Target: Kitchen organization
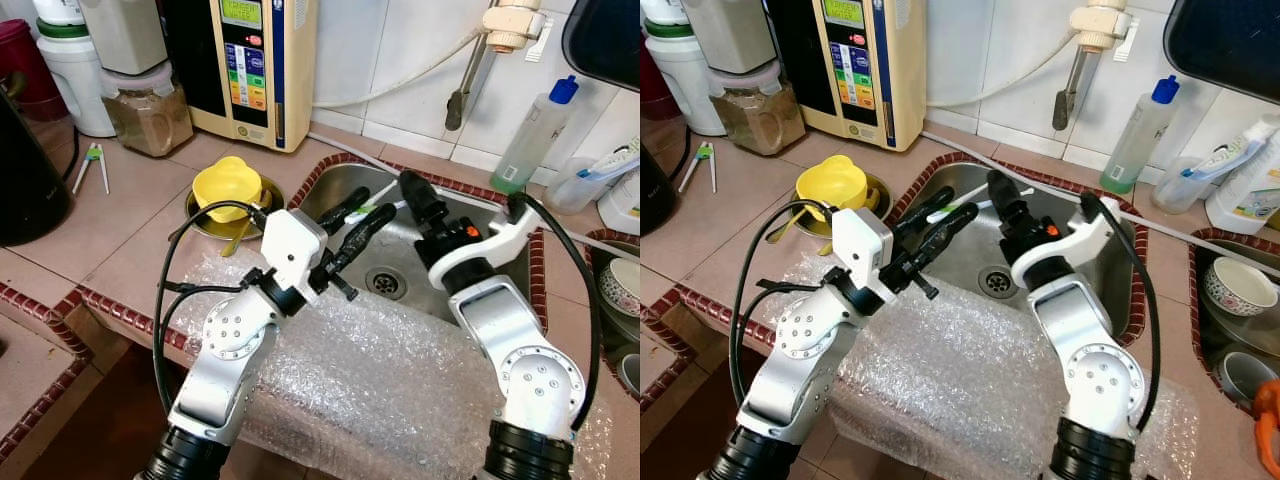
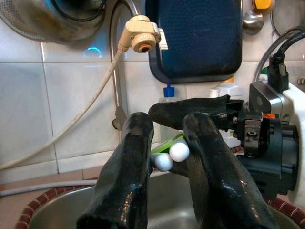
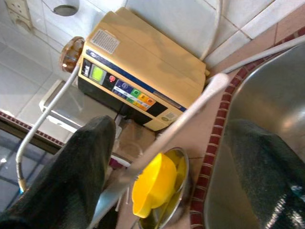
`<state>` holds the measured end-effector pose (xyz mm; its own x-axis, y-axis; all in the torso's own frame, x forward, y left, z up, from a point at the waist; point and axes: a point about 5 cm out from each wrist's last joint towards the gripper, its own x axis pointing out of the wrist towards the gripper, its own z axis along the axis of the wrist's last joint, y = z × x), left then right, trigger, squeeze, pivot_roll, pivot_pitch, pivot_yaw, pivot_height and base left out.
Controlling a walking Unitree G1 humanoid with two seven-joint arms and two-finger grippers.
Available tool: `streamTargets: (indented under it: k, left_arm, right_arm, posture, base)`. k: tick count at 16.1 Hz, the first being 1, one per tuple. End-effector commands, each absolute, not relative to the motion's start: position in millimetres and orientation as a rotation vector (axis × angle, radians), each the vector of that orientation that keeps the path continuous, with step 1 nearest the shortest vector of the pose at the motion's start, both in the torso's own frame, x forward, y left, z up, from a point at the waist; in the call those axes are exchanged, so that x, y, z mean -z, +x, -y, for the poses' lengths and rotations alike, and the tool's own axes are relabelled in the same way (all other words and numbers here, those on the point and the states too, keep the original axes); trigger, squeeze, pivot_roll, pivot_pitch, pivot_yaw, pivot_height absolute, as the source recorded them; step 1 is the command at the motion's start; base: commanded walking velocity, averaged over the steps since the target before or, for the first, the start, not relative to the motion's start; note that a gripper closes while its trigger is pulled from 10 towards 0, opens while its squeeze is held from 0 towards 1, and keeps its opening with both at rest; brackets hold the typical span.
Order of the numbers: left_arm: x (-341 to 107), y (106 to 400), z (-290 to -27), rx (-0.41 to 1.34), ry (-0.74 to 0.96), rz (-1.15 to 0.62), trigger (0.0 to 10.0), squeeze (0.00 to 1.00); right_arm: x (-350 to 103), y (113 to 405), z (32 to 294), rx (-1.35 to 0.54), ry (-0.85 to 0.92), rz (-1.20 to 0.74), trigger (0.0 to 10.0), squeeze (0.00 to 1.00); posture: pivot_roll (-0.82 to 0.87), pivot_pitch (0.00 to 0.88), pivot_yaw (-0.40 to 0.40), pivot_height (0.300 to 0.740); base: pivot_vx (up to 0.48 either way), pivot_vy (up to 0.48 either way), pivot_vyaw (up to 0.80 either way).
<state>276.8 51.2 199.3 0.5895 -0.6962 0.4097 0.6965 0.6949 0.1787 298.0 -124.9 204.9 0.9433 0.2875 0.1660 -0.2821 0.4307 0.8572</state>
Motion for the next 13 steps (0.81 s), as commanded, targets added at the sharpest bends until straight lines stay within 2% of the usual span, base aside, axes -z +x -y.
streamTargets:
  k: [1,6,13]
  left_arm:
    - [-201,273,-47,0.831,0.003,0.481,0.0,0.0]
    - [-200,273,-46,0.827,0.0,0.476,0.0,0.0]
    - [-198,275,-46,0.817,0.002,0.47,0.0,0.0]
  right_arm:
    - [-210,301,120,-0.358,1.141,0.009,0.0,0.0]
    - [-217,303,113,-0.38,1.211,0.011,0.0,0.0]
    - [-221,304,116,-0.379,1.292,0.013,0.0,0.0]
  posture:
    - [0.01,0.083,-0.061,0.74]
    - [0.01,0.083,-0.061,0.74]
    - [0.01,0.082,-0.061,0.74]
  base:
    - [0.0,0.0,0.0]
    - [0.0,0.0,0.0]
    - [0.0,0.0,0.0]
